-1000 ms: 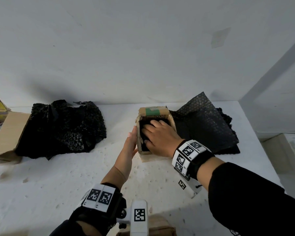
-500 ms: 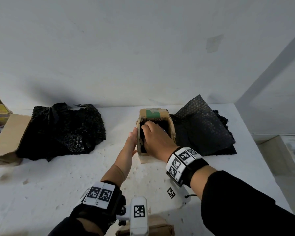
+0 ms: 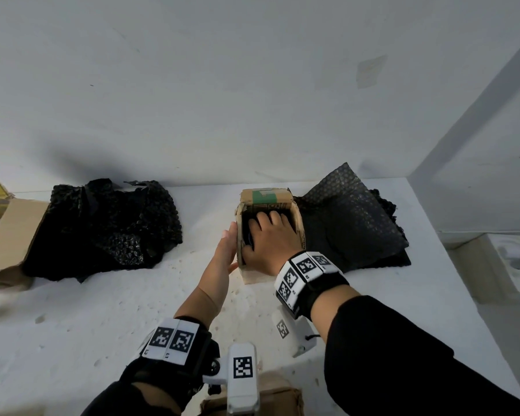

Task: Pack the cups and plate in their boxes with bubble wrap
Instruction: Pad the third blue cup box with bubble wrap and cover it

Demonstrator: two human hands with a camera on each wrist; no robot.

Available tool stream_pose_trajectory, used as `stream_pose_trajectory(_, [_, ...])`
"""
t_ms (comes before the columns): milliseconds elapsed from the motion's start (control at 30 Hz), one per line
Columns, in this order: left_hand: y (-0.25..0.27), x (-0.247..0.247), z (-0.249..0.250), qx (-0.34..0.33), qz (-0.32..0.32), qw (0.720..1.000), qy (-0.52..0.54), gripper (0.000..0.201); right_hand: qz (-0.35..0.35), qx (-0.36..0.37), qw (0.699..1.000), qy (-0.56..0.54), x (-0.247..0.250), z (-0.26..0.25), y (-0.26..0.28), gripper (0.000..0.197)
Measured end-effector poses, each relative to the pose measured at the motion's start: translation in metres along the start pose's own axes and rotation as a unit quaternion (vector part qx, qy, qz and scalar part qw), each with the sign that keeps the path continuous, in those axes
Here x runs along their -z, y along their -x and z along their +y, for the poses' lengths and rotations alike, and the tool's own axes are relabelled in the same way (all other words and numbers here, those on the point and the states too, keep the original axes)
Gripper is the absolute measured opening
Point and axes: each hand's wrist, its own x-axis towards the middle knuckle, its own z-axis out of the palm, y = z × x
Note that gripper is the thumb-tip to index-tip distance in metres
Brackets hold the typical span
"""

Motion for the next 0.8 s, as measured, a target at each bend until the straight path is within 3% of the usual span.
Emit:
stream_pose_trajectory(167, [0.000, 0.004, -0.002, 0.016, 0.001, 1.000, -0.011, 0.046, -0.026, -0.008, 0.999, -0.028, 0.001, 0.002, -0.010, 0.039])
stream_pose_trajectory(300, [0.008, -0.002, 0.006, 0.014, 0.008, 0.999, -0.035, 0.044, -0.082, -0.021, 0.996, -0.028, 0.009, 0.006, -0.017, 0.039])
stream_pose_trajectory(433, [0.014, -0.005, 0.012, 0.005, 0.050, 0.997, -0.050, 0.049, -0.096, 0.013, 0.995, 0.012, 0.018, 0.007, -0.012, 0.040])
stream_pose_trajectory(700, [0.003, -0.047, 0.030, -0.104, 0.110, 0.980, -0.127, 0.051, 0.020, 0.079, 0.994, -0.071, 0.037, 0.041, 0.018, 0.038])
stream_pose_trajectory(800, [-0.003, -0.070, 0.033, -0.152, 0.139, 0.948, -0.241, 0.048, 0.126, 0.107, 0.981, -0.098, 0.044, 0.063, 0.033, 0.027])
